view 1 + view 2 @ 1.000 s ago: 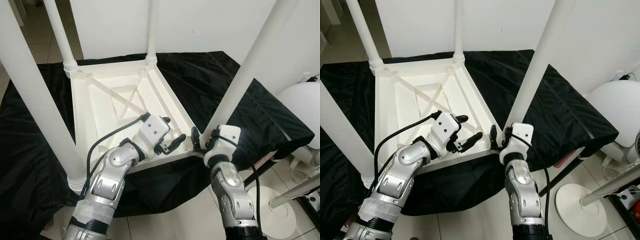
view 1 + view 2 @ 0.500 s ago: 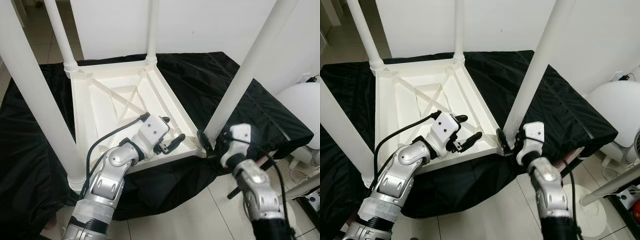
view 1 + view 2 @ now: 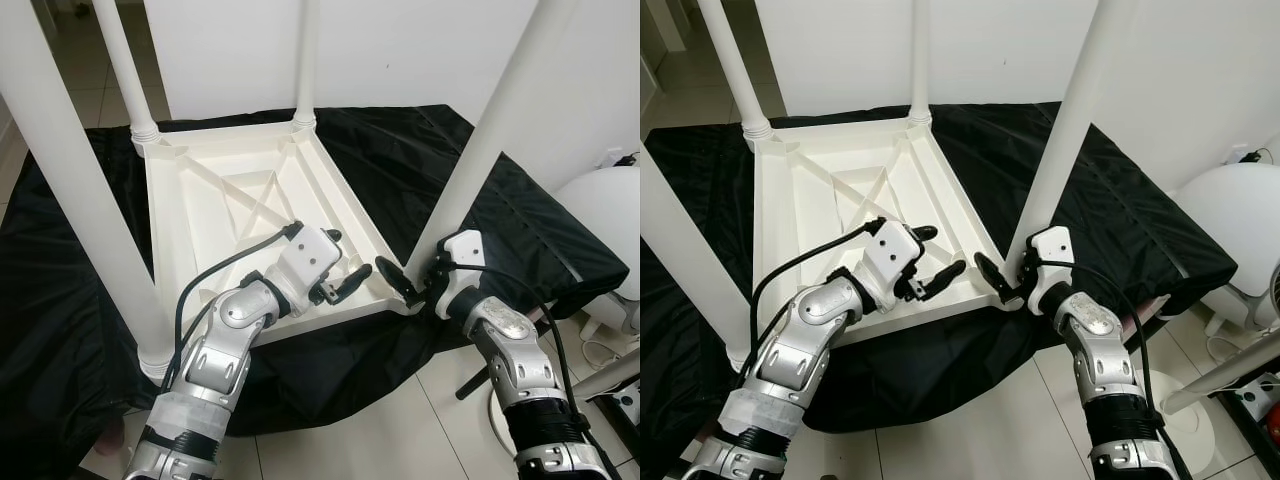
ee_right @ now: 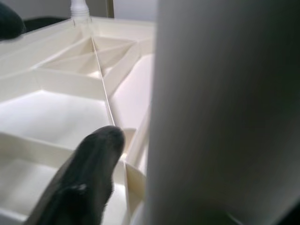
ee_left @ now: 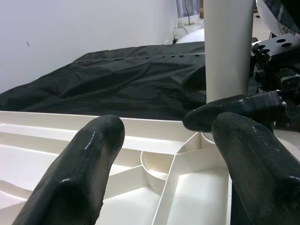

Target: Building children table

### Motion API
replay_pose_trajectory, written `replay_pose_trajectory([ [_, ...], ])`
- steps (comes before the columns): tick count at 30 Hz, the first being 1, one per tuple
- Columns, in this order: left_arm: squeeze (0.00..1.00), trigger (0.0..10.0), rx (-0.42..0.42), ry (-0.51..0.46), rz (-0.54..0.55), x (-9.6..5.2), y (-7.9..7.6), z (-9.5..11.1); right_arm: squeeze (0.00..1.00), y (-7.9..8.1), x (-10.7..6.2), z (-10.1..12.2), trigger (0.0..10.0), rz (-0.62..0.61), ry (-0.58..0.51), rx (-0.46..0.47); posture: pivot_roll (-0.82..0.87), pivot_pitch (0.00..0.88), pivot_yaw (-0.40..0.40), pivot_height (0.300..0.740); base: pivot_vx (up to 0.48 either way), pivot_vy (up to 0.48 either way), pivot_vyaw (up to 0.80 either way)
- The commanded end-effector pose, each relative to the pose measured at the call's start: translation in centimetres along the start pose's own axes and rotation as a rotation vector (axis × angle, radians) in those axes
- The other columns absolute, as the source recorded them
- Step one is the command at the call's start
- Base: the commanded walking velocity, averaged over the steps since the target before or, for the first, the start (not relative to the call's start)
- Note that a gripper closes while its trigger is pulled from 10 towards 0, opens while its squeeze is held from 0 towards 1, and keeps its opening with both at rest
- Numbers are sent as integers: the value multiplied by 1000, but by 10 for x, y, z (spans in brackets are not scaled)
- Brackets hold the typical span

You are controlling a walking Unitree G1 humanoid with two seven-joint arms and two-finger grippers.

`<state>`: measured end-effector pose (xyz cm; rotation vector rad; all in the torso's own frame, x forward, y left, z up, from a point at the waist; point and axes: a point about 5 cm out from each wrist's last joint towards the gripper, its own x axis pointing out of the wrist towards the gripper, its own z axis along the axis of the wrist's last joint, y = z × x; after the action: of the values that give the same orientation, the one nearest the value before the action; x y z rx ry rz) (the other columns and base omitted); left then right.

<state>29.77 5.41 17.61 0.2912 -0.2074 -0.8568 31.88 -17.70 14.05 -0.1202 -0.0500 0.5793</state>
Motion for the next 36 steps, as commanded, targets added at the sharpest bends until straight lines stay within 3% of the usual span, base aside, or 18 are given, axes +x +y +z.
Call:
replay_pose_trajectory([
  [1, 0, 10000, 16, 2, 112, 2, 6, 1, 0, 3, 3, -4, 0, 46, 28, -14, -52, 11, -42, 740, 0, 0, 0],
  [13, 0, 10000, 20, 6, 121, -2, 6, 0, 0, 5, -11, -25, 0, 84, 69, 42, -33, 21, -49, 740, 0, 0, 0],
  [14, 0, 10000, 19, 8, 120, -3, 6, -1, 0, 6, -13, -27, 10000, 61, 70, 55, -36, 24, -49, 740, 0, 0, 0],
  [17, 0, 10000, 20, 12, 118, -3, 6, -2, 0, 10, -14, -27, 10000, -3, 65, 86, -42, 28, -48, 740, 0, 0, 0],
  [20, 0, 10000, 18, 9, 111, -2, 4, -1, 0, 7, -11, -28, 10000, -166, 111, 74, -44, 29, -47, 740, 0, 0, 0],
  [23, 0, 10000, 17, 8, 110, -2, 4, -1, 0, 7, -11, -28, 10000, -193, 120, 87, -46, 29, -46, 740, 0, 0, 0],
  [29, 0, 10000, 15, 11, 96, -2, 1, -2, 0, 16, -10, -27, 10000, -391, 114, 163, -53, 30, -44, 740, 0, 0, 0],
  [31, 0, 10000, 15, 11, 96, -2, 1, -2, 0, 16, -10, -27, 10000, -391, 114, 163, -53, 30, -44, 740, 0, 0, 0],
  [35, 0, 10000, 20, 12, 90, -1, -1, -3, 0, 38, -8, -23, 10000, -699, 68, 252, -52, 24, -52, 740, 0, 0, 0],
  [36, 0, 10000, 20, 12, 90, -1, -1, -3, 0, 38, -8, -23, 10000, -699, 68, 252, -52, 24, -52, 740, 0, 0, 0],
])
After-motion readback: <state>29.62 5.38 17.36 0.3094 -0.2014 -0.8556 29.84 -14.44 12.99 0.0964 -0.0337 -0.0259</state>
